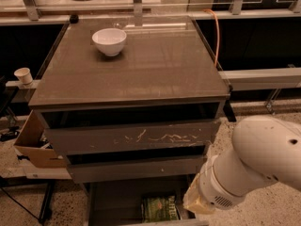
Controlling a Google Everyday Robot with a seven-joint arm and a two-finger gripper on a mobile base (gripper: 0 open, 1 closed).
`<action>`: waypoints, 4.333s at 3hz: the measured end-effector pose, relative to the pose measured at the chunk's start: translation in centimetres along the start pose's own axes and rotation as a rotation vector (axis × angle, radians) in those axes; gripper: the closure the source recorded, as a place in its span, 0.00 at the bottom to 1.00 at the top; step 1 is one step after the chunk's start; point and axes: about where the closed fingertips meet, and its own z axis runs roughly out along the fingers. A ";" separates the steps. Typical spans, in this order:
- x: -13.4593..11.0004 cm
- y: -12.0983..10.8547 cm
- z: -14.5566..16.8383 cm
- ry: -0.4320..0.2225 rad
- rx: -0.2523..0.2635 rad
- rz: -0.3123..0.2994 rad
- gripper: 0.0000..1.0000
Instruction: Pick green jalapeno chip bag from bottom drawer and place on counter
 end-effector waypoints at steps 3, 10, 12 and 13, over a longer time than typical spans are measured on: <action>2.6 -2.8 12.6 -0.017 0.093 -0.196 1.00; 8.4 -19.9 28.9 -0.125 0.197 -0.067 1.00; 10.1 -21.6 32.7 -0.133 0.151 0.006 1.00; 12.2 -21.1 36.2 -0.144 0.089 0.032 1.00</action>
Offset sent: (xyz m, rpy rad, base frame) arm 0.0312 0.0218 -0.1358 0.0074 -0.2594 0.1277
